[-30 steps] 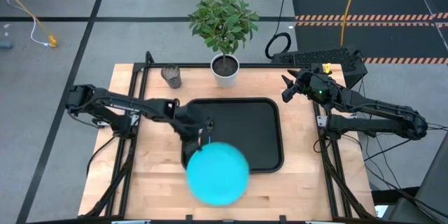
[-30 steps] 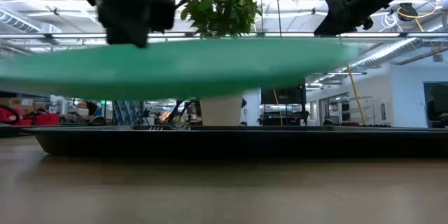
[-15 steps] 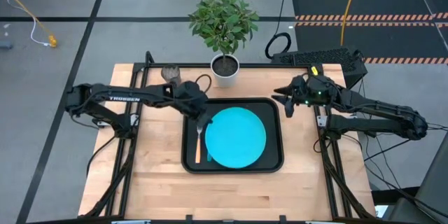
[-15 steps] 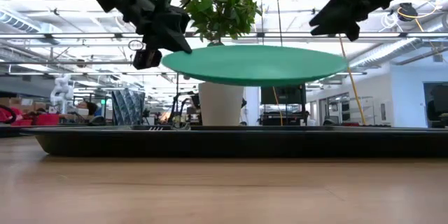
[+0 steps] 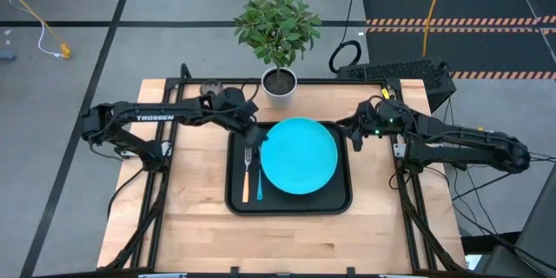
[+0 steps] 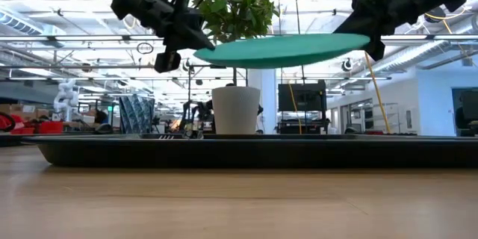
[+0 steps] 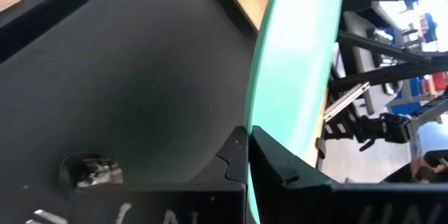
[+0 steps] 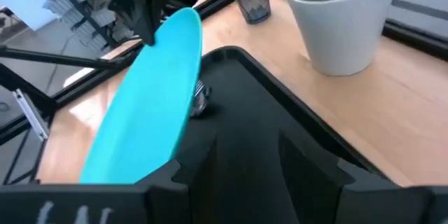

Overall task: Pick and place plate/cup/fork/spoon on tray
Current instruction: Put the blue plate on the black tray

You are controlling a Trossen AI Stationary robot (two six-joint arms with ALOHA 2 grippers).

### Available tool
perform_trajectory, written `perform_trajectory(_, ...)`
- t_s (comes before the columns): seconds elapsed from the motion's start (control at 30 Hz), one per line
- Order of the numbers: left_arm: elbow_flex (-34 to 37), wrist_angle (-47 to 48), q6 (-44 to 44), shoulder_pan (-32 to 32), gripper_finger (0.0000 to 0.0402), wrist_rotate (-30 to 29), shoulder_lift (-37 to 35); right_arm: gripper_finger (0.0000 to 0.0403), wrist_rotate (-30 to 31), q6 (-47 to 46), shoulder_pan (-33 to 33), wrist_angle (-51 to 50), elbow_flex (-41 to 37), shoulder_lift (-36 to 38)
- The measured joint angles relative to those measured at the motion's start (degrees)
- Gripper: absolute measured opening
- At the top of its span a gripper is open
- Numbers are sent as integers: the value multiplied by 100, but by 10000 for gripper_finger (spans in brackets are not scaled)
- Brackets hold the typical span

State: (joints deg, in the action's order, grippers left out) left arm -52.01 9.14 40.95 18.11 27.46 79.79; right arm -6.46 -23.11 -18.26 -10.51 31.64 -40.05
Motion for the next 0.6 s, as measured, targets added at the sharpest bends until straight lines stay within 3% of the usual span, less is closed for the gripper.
perform_trajectory(0.33, 4, -72, -228, 408, 0, -11, 0, 144, 59, -90, 566, -87, -4, 9)
perform_trajectory(0.6, 4, -375, -140, 408, 0, 58, 2, 144, 496, 10, 627, -108, -7, -73)
